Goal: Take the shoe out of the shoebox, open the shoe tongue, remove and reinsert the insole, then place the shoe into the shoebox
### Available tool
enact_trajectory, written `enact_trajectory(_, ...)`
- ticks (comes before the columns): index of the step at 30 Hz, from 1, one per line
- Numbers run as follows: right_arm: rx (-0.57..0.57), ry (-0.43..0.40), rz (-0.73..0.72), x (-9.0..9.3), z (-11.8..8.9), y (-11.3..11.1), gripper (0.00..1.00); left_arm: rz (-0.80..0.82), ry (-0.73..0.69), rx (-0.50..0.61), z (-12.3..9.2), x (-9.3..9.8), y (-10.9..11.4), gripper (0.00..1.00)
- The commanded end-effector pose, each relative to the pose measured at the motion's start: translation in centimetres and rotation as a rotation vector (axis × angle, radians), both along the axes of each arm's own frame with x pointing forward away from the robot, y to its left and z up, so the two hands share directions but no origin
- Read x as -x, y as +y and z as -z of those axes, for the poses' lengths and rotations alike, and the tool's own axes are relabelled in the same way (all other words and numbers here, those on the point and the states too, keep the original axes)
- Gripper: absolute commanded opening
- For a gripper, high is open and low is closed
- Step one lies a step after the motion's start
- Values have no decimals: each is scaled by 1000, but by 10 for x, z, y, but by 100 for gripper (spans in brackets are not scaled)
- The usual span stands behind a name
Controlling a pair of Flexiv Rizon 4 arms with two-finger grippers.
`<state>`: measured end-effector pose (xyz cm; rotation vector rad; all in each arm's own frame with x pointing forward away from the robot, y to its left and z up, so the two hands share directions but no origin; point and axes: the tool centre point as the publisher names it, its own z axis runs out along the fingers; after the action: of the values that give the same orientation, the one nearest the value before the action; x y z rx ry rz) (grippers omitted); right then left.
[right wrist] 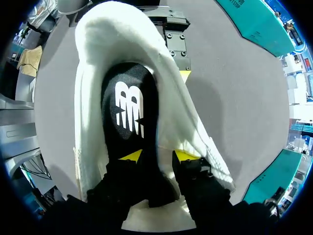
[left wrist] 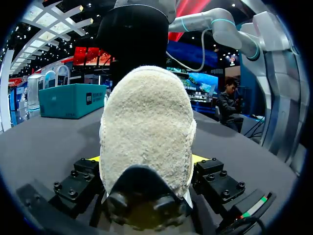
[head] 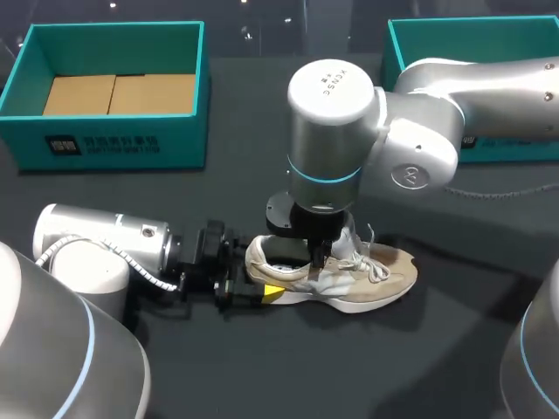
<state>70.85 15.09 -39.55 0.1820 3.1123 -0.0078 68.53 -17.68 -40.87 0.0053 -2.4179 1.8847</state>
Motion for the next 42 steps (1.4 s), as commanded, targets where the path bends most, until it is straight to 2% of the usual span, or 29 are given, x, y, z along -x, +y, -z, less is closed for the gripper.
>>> enact_trajectory(1, -3, 34, -10, -3, 17, 3, 42, -2, -2, 0, 4, 2, 2, 0)
enact_trajectory(8, -8, 98, -2, 19, 32, 5, 42, -2, -2, 0, 4, 2, 2, 0)
enact_trajectory(13, -10, 137, 8, 36, 37, 2, 36, -2, -2, 0, 4, 2, 2, 0)
enact_trajectory(15, -11, 149, 11, 40, 38, 1, 27, -2, -2, 0, 4, 2, 2, 0)
enact_trajectory(16, -8, 155, 14, 42, 38, 0, 16, -2, -2, 0, 4, 2, 2, 0)
enact_trajectory(17, -9, 158, 14, 44, 38, 0, 10, -2, -2, 0, 4, 2, 2, 0)
enact_trajectory(18, -9, 160, 15, 45, 37, -1, 0, -2, -2, 0, 4, 2, 2, 0)
enact_trajectory(22, -8, 170, 19, 48, 33, -2, 0, -2, -2, 0, 4, 2, 2, 0)
enact_trajectory(28, -28, 176, 30, 43, 22, -5, 0, -2, -2, 0, 4, 2, 2, 0)
enact_trajectory(33, -111, 225, 17, 36, 12, -11, 0, -2, -2, 0, 4, 2, 2, 0)
enact_trajectory(42, -204, 232, -17, 30, -7, -21, 0, -2, -2, 0, 4, 2, 2, 0)
